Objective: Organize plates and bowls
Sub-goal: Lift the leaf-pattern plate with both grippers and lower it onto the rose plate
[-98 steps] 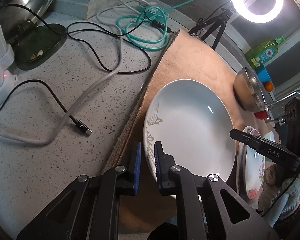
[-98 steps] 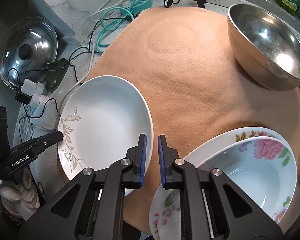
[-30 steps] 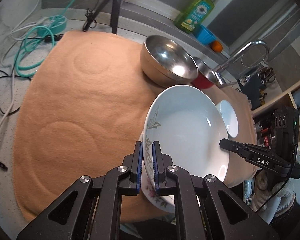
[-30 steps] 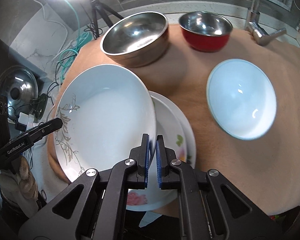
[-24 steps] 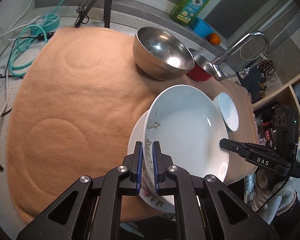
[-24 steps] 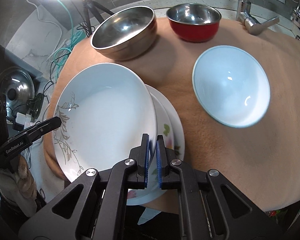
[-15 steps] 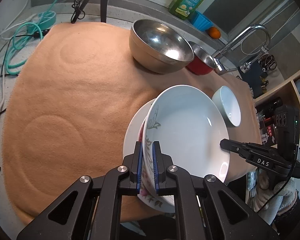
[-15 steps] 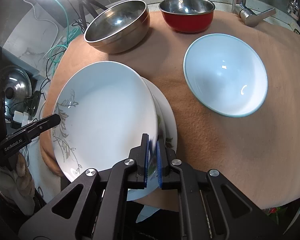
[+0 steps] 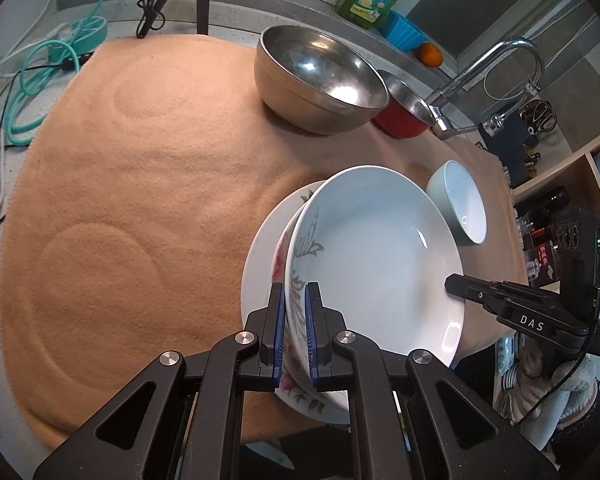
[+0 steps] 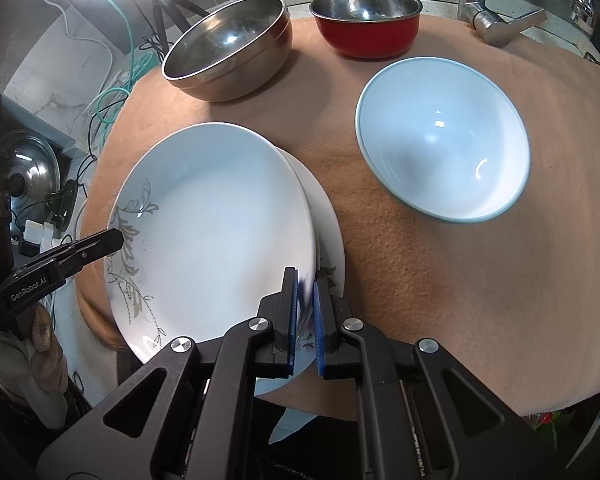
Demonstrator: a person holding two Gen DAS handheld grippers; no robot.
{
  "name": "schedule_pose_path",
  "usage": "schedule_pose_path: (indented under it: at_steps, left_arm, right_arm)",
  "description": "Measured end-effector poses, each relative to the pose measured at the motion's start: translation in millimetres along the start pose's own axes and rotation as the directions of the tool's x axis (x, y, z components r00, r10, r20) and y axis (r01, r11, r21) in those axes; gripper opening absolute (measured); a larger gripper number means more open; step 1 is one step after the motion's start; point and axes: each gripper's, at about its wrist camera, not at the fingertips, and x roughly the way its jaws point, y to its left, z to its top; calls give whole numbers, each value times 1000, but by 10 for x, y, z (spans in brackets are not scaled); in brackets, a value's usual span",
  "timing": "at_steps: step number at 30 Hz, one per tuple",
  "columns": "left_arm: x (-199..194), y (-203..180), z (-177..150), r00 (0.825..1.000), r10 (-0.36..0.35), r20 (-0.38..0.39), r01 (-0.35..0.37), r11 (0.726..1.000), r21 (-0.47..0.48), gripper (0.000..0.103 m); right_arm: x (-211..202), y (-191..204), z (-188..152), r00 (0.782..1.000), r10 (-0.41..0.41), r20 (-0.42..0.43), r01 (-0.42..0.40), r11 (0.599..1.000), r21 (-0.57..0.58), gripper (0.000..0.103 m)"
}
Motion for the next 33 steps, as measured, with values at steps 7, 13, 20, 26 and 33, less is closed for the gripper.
schedule_pose_path:
  at_steps: [7,13,20,26,33]
  left_arm:
    - [31,19,-19,1000,-1,-9,1,1000,-6,8]
    - [50,25,-18,1000,3,-13,-3,1000,-8,8]
    - [61,30,-20,1000,3,-15,-3,1000,-12,8]
    - [57,29,-18,1000,2,-15,-2,1000,-13,8]
    - [56,22,-20,1000,11,-13,-11,1000,-5,8]
  right_arm:
    - [7,-18,-9,1000,-6,-5,6,1000,-3,7]
    - [10,27,0,1000,-20,-9,20,1000,-20,7]
    - [2,66,7,999,-39,-16,39,998,-40,7]
    - [3,71,9,999,-46,-21,45,998,-47,8]
    - [20,119,18,997,-70,-25,68,995,-71,10]
